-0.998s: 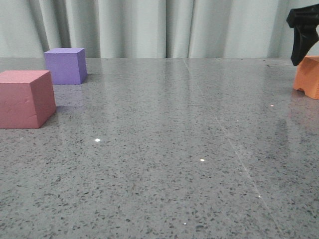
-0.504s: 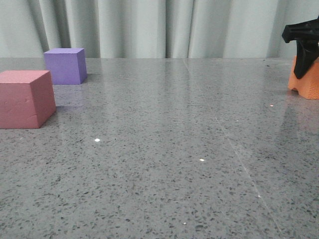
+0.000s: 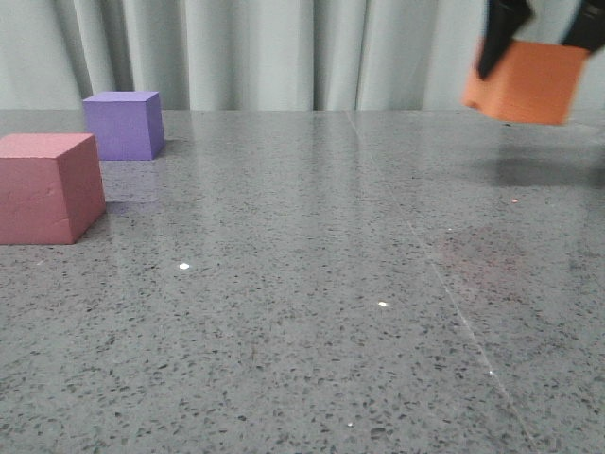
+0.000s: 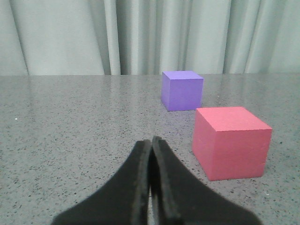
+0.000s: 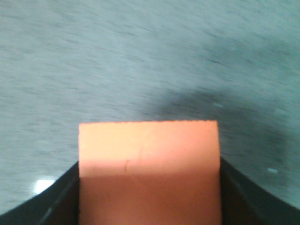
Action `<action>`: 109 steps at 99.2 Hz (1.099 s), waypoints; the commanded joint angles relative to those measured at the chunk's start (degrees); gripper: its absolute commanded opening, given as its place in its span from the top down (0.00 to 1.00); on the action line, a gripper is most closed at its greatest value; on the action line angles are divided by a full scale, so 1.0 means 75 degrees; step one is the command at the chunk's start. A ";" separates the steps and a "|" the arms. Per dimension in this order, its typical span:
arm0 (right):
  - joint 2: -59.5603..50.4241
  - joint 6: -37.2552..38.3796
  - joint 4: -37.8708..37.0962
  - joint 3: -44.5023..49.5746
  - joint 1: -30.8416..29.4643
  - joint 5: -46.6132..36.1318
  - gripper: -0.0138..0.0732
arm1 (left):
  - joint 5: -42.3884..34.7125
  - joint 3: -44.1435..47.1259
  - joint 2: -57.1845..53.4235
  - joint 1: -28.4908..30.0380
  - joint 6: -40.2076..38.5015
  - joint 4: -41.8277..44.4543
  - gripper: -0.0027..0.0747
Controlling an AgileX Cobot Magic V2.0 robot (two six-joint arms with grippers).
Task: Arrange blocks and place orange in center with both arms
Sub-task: 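Carry the orange cube with the right gripper to the table center and lower it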
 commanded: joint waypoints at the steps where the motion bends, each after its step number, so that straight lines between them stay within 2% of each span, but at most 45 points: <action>1: -0.0298 0.0345 0.0012 -0.0526 0.0482 -0.0200 0.74 | -0.0684 0.0405 -0.0222 0.0023 -0.0015 -0.0054 0.99; 21: 0.0380 0.1579 -0.0995 -0.1426 0.1640 -0.0059 0.74 | -0.0684 0.0405 -0.0222 0.0023 -0.0015 -0.0054 0.99; 38: 0.1239 0.2812 -0.1895 -0.2360 0.2391 0.0469 0.74 | -0.0684 0.0405 -0.0222 0.0023 -0.0015 -0.0054 0.99; 59: 0.2186 0.3274 -0.1988 -0.3198 0.3085 0.0570 0.74 | -0.0684 0.0405 -0.0222 0.0023 -0.0015 -0.0054 0.99; 83: 0.2687 0.3509 -0.2041 -0.3533 0.3235 0.0700 0.72 | -0.0684 0.0405 -0.0222 0.0023 -0.0015 -0.0054 0.99; 90: 0.2687 0.3509 -0.2041 -0.3533 0.3235 0.0709 0.66 | -0.0684 0.0405 -0.0222 0.0023 -0.0015 -0.0054 0.99; 97: 0.2687 0.3509 -0.2034 -0.3533 0.3235 0.0709 0.56 | -0.0684 0.0405 -0.0222 0.0023 -0.0015 -0.0054 0.99; 109: 0.2687 0.3509 -0.1961 -0.3533 0.3235 0.0709 0.31 | -0.0684 0.0405 -0.0222 0.0023 -0.0015 -0.0054 0.99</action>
